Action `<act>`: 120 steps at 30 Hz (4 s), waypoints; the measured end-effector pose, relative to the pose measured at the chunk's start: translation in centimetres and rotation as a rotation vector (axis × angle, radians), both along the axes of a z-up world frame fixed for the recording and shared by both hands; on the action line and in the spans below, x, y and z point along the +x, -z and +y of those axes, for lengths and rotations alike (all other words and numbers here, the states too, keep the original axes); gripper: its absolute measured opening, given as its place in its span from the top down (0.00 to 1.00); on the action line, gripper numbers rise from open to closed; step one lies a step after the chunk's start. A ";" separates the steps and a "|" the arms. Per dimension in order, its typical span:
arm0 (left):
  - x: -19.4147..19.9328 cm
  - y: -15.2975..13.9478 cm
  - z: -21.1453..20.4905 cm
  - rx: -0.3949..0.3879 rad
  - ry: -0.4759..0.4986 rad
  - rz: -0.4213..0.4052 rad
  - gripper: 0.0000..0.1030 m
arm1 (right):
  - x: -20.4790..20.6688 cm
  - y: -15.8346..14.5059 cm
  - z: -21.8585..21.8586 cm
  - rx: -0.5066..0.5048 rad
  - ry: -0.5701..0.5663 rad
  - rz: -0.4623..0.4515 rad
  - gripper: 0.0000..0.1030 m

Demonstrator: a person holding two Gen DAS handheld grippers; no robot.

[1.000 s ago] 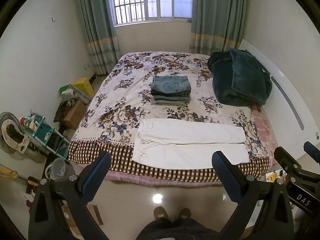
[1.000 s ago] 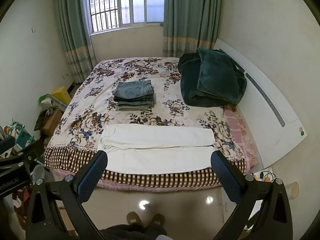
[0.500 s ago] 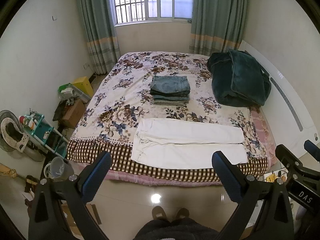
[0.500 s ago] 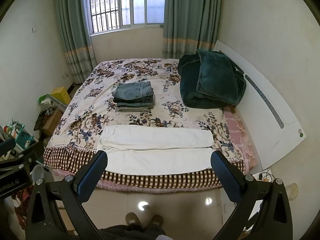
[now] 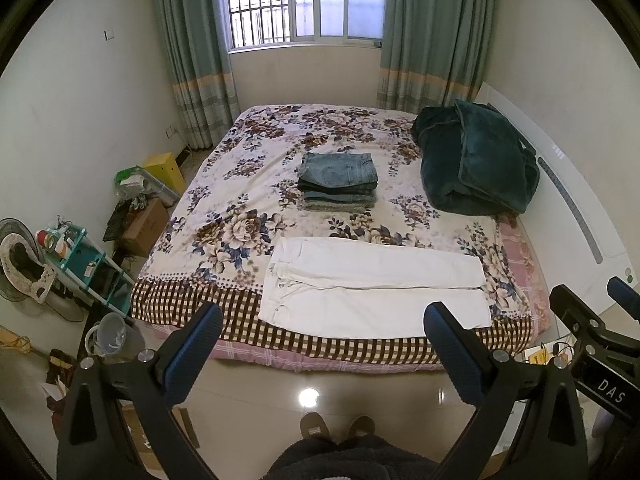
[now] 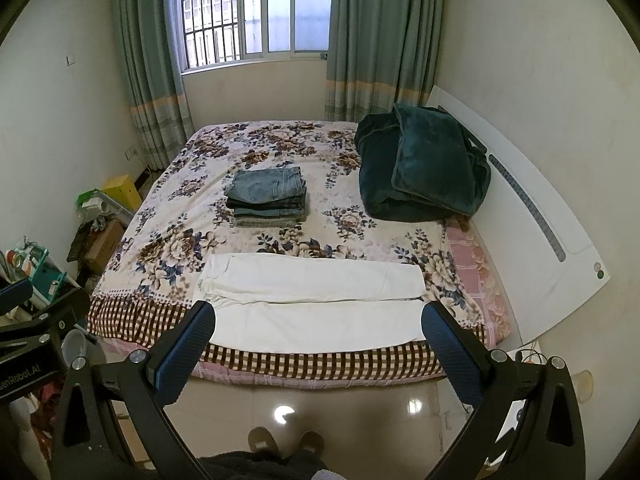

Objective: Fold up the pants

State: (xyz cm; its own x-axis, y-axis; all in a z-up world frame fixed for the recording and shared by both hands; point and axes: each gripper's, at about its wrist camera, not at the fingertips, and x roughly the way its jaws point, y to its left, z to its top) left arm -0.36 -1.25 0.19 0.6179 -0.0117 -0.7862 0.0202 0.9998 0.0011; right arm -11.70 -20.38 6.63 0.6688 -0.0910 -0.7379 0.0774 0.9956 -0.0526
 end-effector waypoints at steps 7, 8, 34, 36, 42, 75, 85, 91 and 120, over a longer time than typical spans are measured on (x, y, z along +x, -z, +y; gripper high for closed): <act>0.0 0.0 0.0 0.000 -0.001 -0.002 0.00 | -0.1 0.1 0.1 0.000 -0.001 -0.001 0.00; 0.0 0.0 -0.1 0.002 -0.001 -0.003 0.00 | -0.1 0.0 0.0 0.000 -0.001 -0.002 0.00; 0.2 -0.6 -1.0 -0.006 -0.010 -0.010 0.00 | 0.1 -1.3 -0.2 0.001 -0.006 -0.012 0.00; 0.2 -0.7 -1.2 -0.006 -0.010 -0.012 0.00 | 0.2 -1.6 -0.2 -0.003 -0.007 -0.012 0.00; 0.9 -1.5 -1.2 -0.012 -0.018 -0.016 0.00 | 0.3 -1.8 -0.2 -0.001 -0.008 -0.013 0.00; 15.2 12.5 -5.7 0.116 -0.119 0.084 0.00 | 20.5 16.7 -13.7 0.068 0.183 0.165 0.00; 27.7 20.6 -9.0 0.149 -0.081 0.175 0.00 | 35.3 28.9 -19.3 0.106 0.314 0.296 0.00; 37.9 28.8 -10.1 0.147 -0.075 0.321 0.00 | 46.2 38.5 -23.6 0.171 0.437 0.399 0.00; 60.3 64.7 0.1 0.025 -0.750 0.904 0.01 | 66.3 79.6 -36.0 0.400 1.029 0.751 0.00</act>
